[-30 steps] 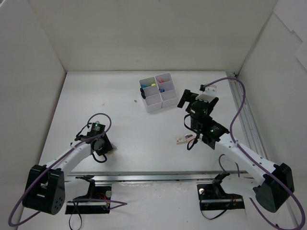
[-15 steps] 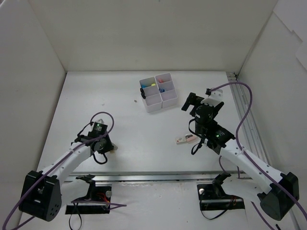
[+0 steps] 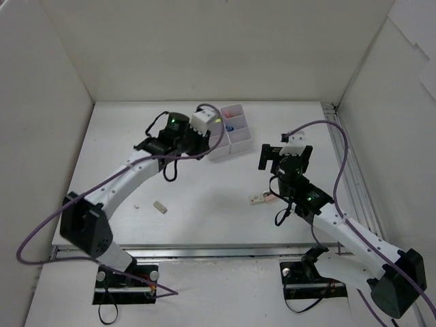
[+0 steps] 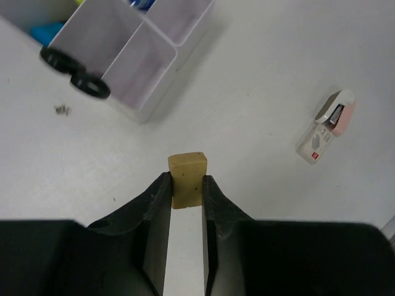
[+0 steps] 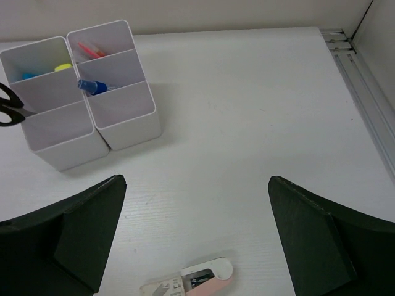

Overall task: Sort the stationery into containers
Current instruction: Place the stationery in the storage box, then pick up the stationery from the center of the board.

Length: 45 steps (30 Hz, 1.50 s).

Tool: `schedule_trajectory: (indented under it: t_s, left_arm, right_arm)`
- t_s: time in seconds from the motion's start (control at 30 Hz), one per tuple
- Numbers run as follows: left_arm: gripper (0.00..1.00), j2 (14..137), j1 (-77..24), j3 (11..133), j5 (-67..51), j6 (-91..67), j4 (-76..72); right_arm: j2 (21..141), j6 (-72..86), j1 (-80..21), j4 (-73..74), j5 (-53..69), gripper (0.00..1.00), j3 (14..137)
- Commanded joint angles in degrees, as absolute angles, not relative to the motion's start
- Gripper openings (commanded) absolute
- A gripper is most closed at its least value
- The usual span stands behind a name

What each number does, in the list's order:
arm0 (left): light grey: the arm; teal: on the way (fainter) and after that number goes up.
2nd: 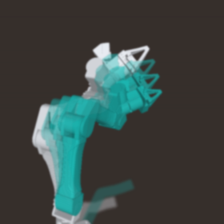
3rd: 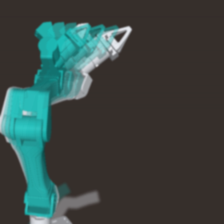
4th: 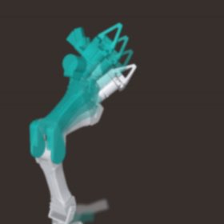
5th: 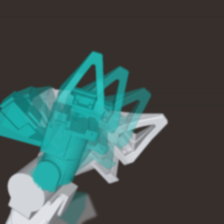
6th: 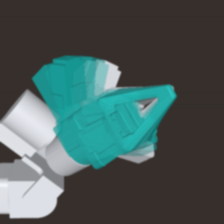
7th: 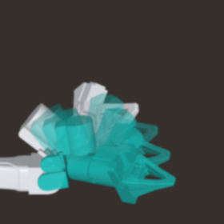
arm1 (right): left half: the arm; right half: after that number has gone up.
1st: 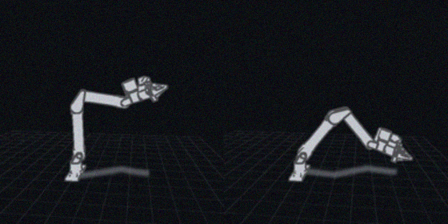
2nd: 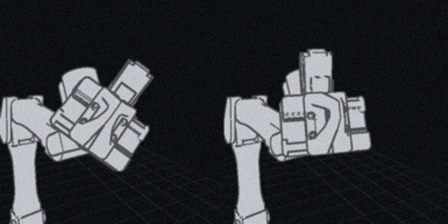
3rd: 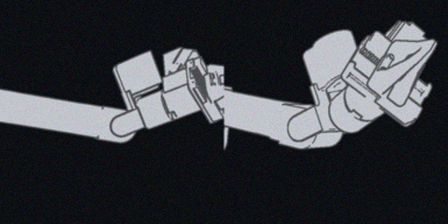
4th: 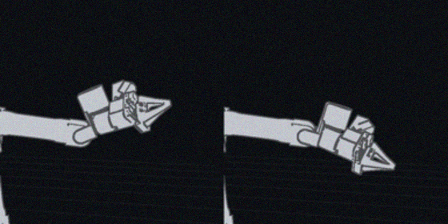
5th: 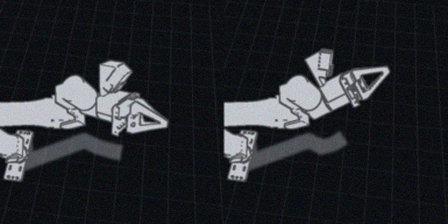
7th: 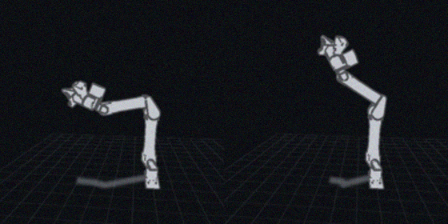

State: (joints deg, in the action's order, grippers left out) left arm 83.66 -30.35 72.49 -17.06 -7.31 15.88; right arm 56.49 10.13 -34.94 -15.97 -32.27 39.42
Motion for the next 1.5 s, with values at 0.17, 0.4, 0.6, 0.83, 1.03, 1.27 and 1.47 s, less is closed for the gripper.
schedule_trajectory:
  t_s: [0.17, 0.4, 0.6, 0.83, 1.03, 1.27, 1.47]
  left_arm:
    - [0.00, 105.89, -32.70, 100.97, -20.31, 24.16, 24.51]
    - [0.00, 118.81, -33.22, 114.07, -16.36, 29.53, 28.13]
    - [0.16, 121.11, -33.22, 113.91, -13.80, 30.24, 26.46]
    - [0.53, 122.43, -33.22, 113.82, -11.33, 29.53, 26.10]
    - [0.71, 116.20, -33.74, 108.56, -20.12, 27.87, 26.46]
    - [0.99, 101.71, -33.75, 95.05, -20.13, 9.79, 20.84]
    - [0.99, 83.51, -33.75, 76.39, -2.05, -22.51, 19.41]
  right_arm:
    - [53.61, 4.83, -31.82, -15.39, -33.13, 0.98, 40.17]
    - [50.45, 7.73, -29.89, -11.69, -33.05, 0.98, 39.29]
    - [51.06, 8.08, -29.00, -10.82, -33.75, 0.98, 39.55]
    - [50.45, 8.70, -29.00, -8.96, -34.54, 0.98, 40.17]
    - [49.83, 9.67, -28.92, -6.69, -32.08, 0.98, 41.04]
    - [48.25, 11.33, -29.18, -4.31, -28.57, 0.98, 40.70]
    - [49.48, 11.78, -29.71, -2.82, -30.49, 0.98, 41.13]
